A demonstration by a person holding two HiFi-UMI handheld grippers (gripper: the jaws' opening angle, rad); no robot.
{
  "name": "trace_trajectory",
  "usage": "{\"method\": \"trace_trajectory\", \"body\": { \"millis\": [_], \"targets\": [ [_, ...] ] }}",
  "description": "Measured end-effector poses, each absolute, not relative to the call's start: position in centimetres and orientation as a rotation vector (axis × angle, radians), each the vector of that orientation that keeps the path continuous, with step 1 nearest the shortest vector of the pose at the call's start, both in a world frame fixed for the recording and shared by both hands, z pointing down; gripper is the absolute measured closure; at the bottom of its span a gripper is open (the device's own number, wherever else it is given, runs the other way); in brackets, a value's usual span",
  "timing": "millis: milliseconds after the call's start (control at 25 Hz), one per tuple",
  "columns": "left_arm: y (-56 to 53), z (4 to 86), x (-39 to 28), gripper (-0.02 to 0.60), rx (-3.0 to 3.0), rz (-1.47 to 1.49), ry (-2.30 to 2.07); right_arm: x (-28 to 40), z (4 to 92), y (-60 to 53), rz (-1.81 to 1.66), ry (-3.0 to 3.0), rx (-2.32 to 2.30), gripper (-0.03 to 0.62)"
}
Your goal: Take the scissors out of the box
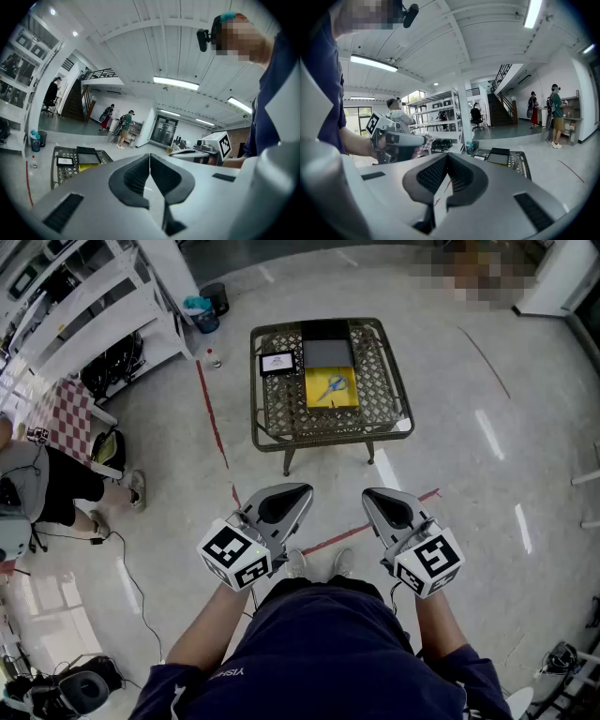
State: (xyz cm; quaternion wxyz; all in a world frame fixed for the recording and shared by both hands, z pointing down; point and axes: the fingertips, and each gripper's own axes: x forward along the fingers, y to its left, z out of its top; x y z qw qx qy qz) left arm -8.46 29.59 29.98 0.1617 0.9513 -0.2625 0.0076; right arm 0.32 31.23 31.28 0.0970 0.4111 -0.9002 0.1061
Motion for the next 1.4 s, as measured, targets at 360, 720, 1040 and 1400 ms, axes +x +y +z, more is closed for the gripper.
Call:
{"method": "trace_trajectory", "body": {
  "millis": [360, 720, 1040, 1400],
  "targets": [
    [29.3, 30.0, -8.3, 0.556, 2.705, 0.032, -0.763, 0.3, 30.9, 30.8, 0.327, -2.684, 1.203, 0.576],
    [30.1, 31.2, -6.0, 0.557, 2.672, 0.035, -0.792, 2.8, 31.8, 31.7, 0.368, -2.693, 1.188, 0.576],
    [31.8, 31.4, -2.6, 0.557, 2.655, 0.036, -0.829, 6.5, 31.7, 32.8, 0.393, -2.710, 1.167, 0.576],
    [33.6, 31.4, -0.4, 0.555, 2.647, 0.061, -0.866, 9.5, 31.9, 34.0, 0.420, -2.729, 1.145, 0.576]
  ]
}}
